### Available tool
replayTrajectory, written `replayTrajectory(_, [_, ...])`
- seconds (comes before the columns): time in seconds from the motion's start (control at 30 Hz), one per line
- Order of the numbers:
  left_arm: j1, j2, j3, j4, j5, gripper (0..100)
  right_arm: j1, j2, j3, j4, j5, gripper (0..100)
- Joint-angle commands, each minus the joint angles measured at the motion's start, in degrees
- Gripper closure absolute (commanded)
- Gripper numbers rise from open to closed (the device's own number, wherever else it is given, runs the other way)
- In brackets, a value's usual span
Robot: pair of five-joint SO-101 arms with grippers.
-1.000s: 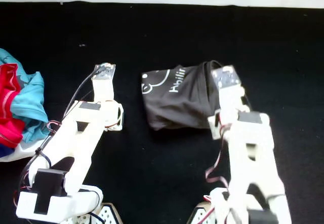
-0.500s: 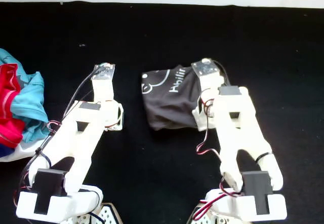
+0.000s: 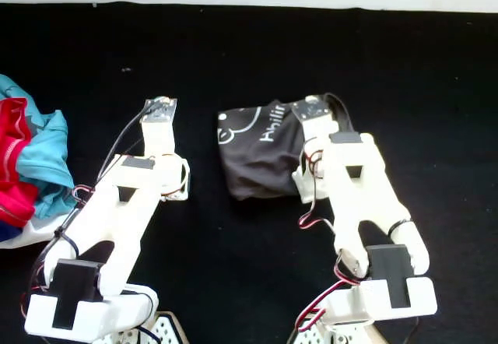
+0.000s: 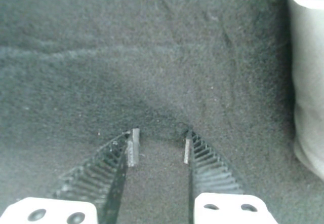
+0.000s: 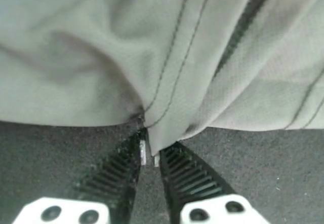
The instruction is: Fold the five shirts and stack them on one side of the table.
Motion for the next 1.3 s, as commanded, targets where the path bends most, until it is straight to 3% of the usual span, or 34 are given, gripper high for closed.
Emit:
replayTrajectory(0.0, [-0.31,-0.22,0.04,-1.32,0.62,84,2.51,-3.38,-2.86,-0.75,0.00,99.3])
replayTrajectory(0.37, [-0.31,-0.22,0.04,-1.32,0.62,84,14.73,-5.85,-14.20,5.67,13.63,99.3])
replayTrajectory(0.7, [-0.31,-0.22,0.04,-1.32,0.62,84,18.24,-1.54,-14.64,8.75,20.31,99.1])
replayTrajectory(0.8, [-0.31,-0.22,0.04,-1.32,0.62,84,18.77,-1.45,-15.16,8.48,20.22,98.0])
replayTrajectory(1.0, [-0.31,-0.22,0.04,-1.32,0.62,84,18.95,-2.68,-17.36,8.84,19.25,80.6])
replayTrajectory(1.17, [-0.31,-0.22,0.04,-1.32,0.62,84,17.71,-5.67,-24.48,8.92,11.69,81.4])
replayTrajectory(1.27, [-0.31,-0.22,0.04,-1.32,0.62,84,12.70,-4.00,-27.65,8.92,7.56,81.4])
